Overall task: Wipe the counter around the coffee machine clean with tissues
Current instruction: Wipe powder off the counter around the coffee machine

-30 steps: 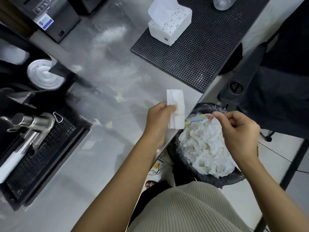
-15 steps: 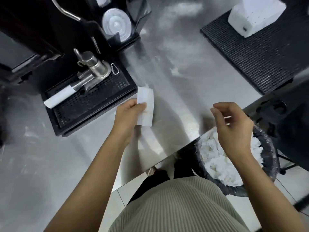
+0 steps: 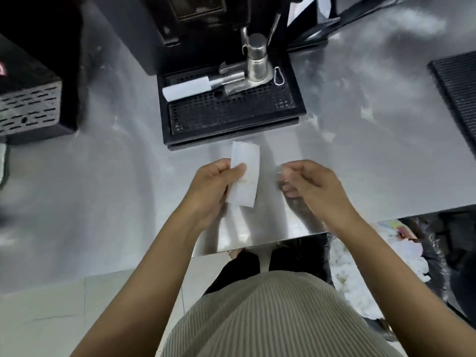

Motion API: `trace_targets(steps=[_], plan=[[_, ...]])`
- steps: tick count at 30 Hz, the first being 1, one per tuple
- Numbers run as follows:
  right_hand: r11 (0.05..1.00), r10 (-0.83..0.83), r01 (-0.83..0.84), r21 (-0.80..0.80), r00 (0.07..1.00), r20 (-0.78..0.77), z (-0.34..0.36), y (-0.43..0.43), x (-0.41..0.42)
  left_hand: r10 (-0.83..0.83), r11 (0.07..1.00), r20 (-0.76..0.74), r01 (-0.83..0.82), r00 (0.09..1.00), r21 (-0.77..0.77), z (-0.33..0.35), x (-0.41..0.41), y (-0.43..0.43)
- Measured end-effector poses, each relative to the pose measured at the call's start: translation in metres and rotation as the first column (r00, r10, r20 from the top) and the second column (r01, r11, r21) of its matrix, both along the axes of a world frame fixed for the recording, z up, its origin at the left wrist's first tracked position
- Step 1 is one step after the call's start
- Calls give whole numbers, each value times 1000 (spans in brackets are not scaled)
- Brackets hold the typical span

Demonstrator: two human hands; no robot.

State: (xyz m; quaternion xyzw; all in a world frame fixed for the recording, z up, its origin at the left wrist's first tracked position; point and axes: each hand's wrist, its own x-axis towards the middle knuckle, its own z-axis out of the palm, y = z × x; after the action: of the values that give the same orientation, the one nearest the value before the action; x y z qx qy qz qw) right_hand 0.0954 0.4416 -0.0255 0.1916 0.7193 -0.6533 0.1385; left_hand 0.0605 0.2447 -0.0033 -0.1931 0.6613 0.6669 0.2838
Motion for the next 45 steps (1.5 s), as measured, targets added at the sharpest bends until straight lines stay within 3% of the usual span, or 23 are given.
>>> trace_targets(steps=[3,7,10,21,26,29,34,40,45], plan=[[994,83,-78,-82,995,49,-3,-24,-10,27,997,-46,-24,999,69,1,2,-2],[997,26,-26,-71,1000,3,-6,-38,-18,11,998,-193,-22,981,-55,-3,-1,-10],[982,88,-88,-166,996,-5,-3,-44,-20,-8,1000,-217,2,976,-25,-8,-1,-16],[976,-80,62,-209,993,-82,7,-76,-22,6,997,-193,10,981,77,-16,-11,-41],[965,-156,133,-226,984,-85,8,-87,-20,54,978,39,-60,998,198,-19,-16,-48],[968,-150,128,-217,985,-87,6,-92,-14,-28,992,21,25,999,126,-24,-12,-48],[942,-150,140,-304,989,-11,9,-98,-7,-2,1000,-83,2,997,4,-25,-6,-57],[965,-109,98,-244,994,-31,13,-107,-3,88,995,-142,-81,986,55,-17,5,-61],[988,-20,13,-154,999,-43,11,-111,1,-12,1000,-198,8,980,-21,-19,21,-71]])
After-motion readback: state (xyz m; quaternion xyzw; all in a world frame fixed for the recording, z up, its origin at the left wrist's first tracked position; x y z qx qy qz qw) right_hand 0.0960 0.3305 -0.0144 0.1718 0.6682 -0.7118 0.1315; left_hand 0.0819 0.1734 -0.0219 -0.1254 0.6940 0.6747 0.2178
